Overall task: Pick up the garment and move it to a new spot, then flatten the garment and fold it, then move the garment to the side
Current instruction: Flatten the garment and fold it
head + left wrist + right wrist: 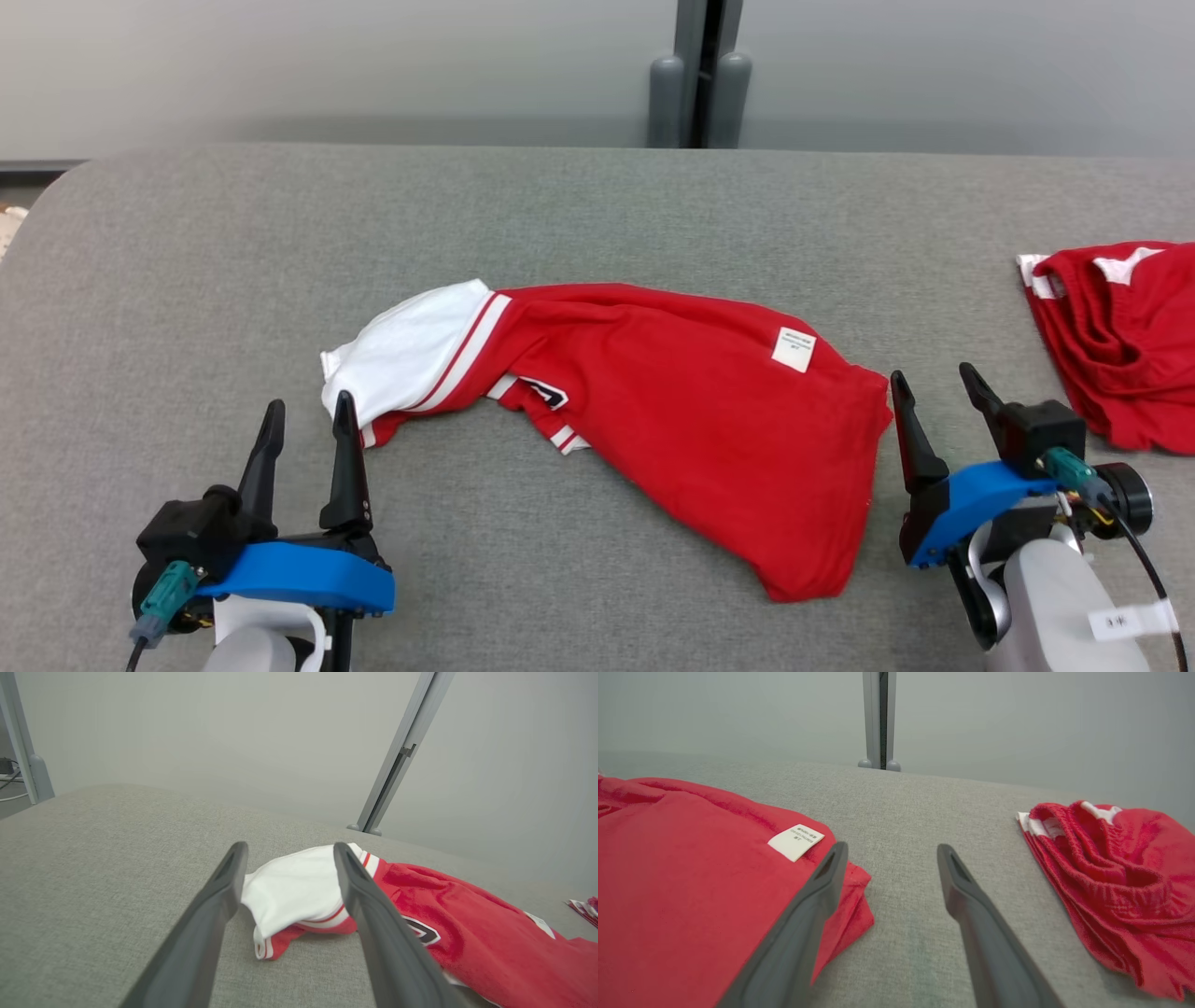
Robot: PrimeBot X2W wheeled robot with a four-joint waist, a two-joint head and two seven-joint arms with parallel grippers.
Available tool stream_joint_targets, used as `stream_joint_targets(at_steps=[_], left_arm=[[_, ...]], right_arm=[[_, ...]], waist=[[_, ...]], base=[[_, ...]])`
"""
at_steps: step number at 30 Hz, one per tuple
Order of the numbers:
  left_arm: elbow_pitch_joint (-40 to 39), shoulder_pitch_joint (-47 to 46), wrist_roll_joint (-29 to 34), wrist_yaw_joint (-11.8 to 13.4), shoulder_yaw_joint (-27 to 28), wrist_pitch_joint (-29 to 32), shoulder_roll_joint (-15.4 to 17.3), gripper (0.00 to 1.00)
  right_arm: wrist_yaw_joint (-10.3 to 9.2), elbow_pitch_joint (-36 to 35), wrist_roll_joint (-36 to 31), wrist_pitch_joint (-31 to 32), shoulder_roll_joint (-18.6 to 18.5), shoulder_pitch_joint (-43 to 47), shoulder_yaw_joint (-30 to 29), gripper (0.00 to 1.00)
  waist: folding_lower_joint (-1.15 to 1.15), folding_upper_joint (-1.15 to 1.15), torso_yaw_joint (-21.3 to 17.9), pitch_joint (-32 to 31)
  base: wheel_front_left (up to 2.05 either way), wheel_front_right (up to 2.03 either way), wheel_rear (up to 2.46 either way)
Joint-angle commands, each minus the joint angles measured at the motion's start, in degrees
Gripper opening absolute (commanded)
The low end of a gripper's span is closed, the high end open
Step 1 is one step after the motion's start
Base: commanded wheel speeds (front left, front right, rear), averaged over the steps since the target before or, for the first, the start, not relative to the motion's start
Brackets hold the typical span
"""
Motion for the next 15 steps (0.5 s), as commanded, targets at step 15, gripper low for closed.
stream_joint_targets(at_steps=[15], left_arm=[[-0.4, 1.2, 4.0, -1.7, 2.8, -0.2, -3.0, 1.00]], right_arm=[[-0.01, 16.4, -2.6, 0.0, -0.1, -9.9, 0.2, 1.00]], waist=[[0.00, 0.00, 3.7, 2.6]], base=[[0.00, 0.00, 0.00]])
